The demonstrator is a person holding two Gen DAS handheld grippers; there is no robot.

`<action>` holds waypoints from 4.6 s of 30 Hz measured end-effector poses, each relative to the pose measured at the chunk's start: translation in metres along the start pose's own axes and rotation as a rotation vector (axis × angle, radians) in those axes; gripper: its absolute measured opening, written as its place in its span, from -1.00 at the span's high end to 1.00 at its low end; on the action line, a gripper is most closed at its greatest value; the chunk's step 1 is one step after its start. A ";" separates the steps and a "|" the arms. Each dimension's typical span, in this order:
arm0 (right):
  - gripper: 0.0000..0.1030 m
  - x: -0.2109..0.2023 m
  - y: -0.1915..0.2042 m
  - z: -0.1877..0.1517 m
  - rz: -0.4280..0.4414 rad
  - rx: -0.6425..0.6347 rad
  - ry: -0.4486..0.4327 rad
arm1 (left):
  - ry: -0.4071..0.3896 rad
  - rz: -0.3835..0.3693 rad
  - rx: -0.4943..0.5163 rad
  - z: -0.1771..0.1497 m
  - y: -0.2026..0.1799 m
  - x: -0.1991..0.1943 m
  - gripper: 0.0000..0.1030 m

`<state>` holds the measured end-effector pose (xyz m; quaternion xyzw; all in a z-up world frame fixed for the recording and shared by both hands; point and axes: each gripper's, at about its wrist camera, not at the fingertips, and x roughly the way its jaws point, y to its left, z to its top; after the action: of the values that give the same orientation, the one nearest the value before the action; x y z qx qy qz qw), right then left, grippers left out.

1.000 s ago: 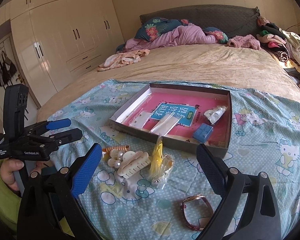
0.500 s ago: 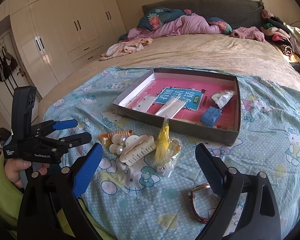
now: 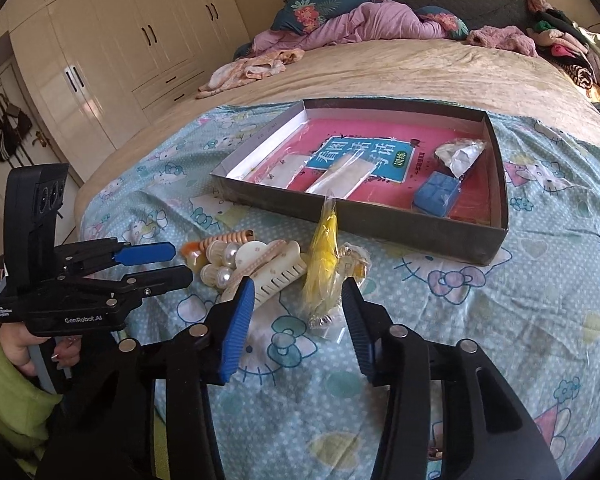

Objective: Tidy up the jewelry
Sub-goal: 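Grasp the yellow hair-tie bag with right tool while left tool grasps the clear pearl bag, then carry both held clear bags over the pink tray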

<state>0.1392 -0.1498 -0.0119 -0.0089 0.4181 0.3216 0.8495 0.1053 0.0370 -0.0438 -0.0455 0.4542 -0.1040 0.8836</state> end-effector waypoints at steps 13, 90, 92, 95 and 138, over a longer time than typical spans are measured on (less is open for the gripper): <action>0.70 0.041 -0.011 0.009 0.012 -0.005 0.033 | 0.065 -0.026 -0.037 0.001 -0.002 0.020 0.11; 0.76 -0.021 -0.012 0.110 -0.027 -0.090 -0.249 | -0.292 -0.008 -0.101 0.118 0.051 -0.038 0.46; 0.76 -0.020 -0.017 0.113 -0.039 -0.082 -0.251 | -0.287 -0.009 -0.091 0.123 0.049 -0.032 0.46; 0.76 -0.016 -0.024 0.118 -0.049 -0.065 -0.251 | -0.276 -0.010 -0.075 0.127 0.045 -0.021 0.46; 0.76 0.090 -0.074 0.122 -0.249 0.003 -0.045 | -0.123 0.004 -0.077 0.130 0.070 0.070 0.45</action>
<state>0.3054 -0.1252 -0.0160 -0.0525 0.3952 0.2135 0.8919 0.2603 0.0880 -0.0360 -0.0851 0.4027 -0.0816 0.9077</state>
